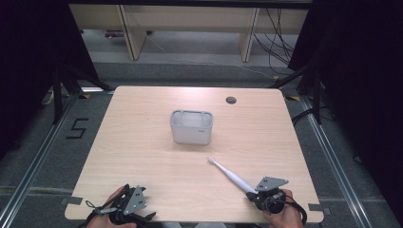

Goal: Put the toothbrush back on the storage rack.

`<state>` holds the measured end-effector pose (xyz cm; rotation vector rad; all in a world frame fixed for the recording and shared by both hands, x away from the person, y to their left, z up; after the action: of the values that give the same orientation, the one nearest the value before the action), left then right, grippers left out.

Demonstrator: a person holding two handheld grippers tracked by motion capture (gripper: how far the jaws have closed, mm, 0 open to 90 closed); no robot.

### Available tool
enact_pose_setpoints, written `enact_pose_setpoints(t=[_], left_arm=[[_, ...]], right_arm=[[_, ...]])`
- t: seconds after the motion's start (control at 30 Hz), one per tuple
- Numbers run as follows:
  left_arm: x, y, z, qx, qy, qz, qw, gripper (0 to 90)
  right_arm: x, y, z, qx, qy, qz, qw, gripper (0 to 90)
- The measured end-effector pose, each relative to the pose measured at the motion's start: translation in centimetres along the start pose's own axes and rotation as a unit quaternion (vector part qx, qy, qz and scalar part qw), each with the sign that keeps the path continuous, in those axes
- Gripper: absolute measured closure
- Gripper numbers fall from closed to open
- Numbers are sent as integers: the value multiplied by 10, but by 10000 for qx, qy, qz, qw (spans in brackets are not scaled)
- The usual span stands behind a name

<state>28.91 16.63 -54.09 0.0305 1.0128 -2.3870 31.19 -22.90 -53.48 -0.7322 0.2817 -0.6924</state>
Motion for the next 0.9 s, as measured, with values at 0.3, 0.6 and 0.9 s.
enact_pose_setpoints(t=[0.3, 0.6, 0.9], left_arm=[[0, 0, 0, 2, 3, -7, 10000, 153], [-1, 1, -1, -19, -44, 25, 10000, 153], [-1, 2, -1, -33, -53, 14, 10000, 153]], right_arm=[[8, -3, -3, -34, 66, -94, 9999, 898], [1, -19, 20, 223, -19, -267, 9994, 673], [3, -6, 43, -398, -518, -373, 9972, 573]])
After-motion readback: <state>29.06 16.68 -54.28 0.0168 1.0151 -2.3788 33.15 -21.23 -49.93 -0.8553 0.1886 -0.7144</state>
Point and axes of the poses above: each handheld gripper's, and its own axes: y roughly forward along the jaws, z roughly out of its top, x roughly to its right, the point moved 5 cm from there along y, roughly forward along the jaws, and after that the axes turned 8 degrees about x, right-handed, at the moved point
